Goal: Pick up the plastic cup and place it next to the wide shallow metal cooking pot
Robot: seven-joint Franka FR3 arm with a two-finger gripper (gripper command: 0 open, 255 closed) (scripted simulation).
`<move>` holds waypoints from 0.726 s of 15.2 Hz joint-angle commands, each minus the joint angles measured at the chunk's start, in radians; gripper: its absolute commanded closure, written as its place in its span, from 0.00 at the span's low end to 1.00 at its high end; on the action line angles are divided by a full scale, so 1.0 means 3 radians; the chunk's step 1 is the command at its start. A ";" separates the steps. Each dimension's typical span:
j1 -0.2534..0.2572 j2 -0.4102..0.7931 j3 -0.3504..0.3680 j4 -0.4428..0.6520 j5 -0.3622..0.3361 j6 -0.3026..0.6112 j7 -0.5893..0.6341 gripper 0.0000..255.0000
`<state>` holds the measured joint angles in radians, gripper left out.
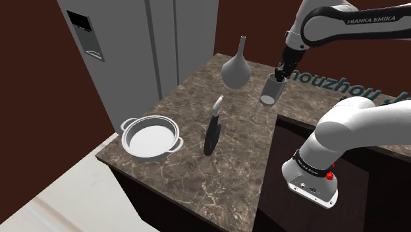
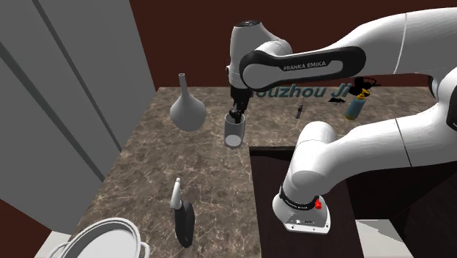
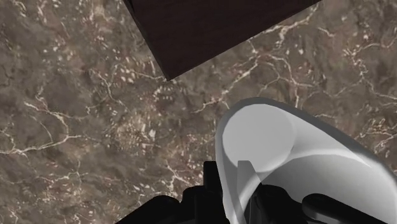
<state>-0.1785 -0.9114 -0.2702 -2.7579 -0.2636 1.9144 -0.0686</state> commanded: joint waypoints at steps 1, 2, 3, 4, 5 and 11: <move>0.0010 -0.0019 0.0023 0.0080 0.0023 -0.0099 -0.0003 1.00; 0.0015 -0.0023 0.0032 0.0122 0.0033 -0.0145 -0.0005 1.00; 0.0019 -0.0026 0.0042 0.0165 0.0043 -0.0191 -0.0008 1.00; 0.0024 -0.0028 0.0051 0.0208 0.0053 -0.0236 -0.0011 1.00; 0.0028 -0.0029 0.0060 0.0252 0.0062 -0.0280 -0.0014 1.00; 0.0053 -0.0017 0.0110 0.0523 0.0115 -0.0539 -0.0030 1.00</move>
<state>-0.1636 -0.9146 -0.2408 -2.6135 -0.2321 1.7673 -0.0773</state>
